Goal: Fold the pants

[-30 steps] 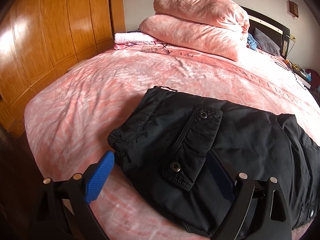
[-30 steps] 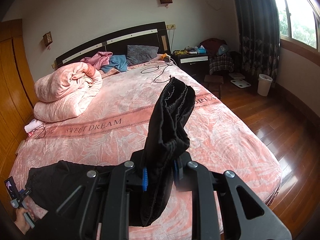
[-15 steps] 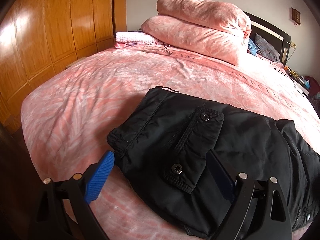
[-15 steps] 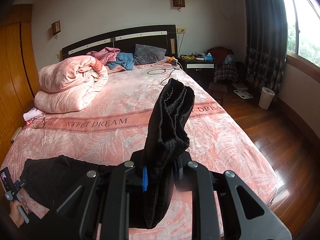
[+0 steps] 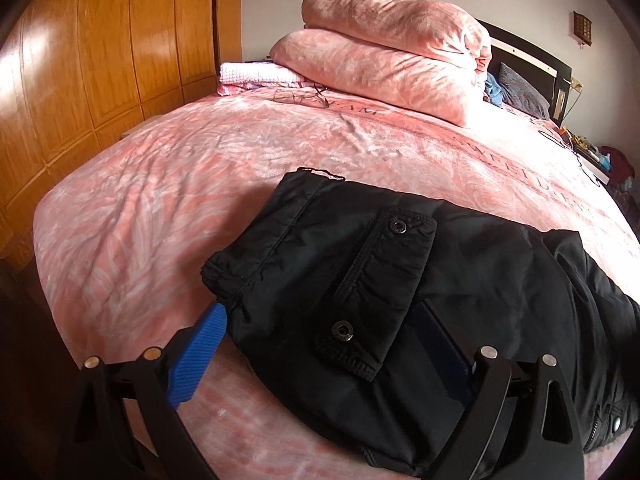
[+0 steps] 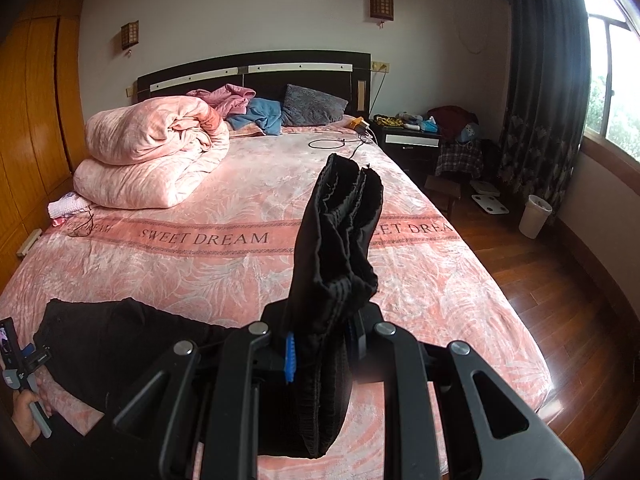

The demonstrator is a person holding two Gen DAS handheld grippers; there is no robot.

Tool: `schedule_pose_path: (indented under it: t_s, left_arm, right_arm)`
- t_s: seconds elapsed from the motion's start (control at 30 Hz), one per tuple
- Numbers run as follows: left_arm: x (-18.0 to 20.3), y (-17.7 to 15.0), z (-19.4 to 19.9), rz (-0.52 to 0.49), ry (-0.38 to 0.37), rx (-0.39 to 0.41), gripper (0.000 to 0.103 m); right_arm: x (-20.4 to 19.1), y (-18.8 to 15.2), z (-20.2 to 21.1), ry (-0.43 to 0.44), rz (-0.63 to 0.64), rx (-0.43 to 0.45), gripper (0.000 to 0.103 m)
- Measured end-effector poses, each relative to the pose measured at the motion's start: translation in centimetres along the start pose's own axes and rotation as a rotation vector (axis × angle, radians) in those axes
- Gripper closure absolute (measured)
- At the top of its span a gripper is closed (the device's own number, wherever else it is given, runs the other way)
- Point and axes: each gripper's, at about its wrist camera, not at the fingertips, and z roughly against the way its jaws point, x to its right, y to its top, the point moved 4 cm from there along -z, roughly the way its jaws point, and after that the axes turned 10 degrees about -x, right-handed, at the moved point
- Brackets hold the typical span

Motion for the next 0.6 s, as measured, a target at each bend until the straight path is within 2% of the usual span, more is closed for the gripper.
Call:
schedule_pose_path:
  t_s: [0.17,0.6]
  left_arm:
    - [-0.4,-0.1,0.0,0.019,-0.015,0.002,0.008]
    - [0.2,-0.2,-0.4,-0.012,-0.022,-0.022,0.008]
  right_arm:
    - [-1.3,0.2,0.0,-0.005,0.023,-0.002,0.085]
    - [-4.5,0.5,-0.7,0.000,0.078,-0.019,0.085]
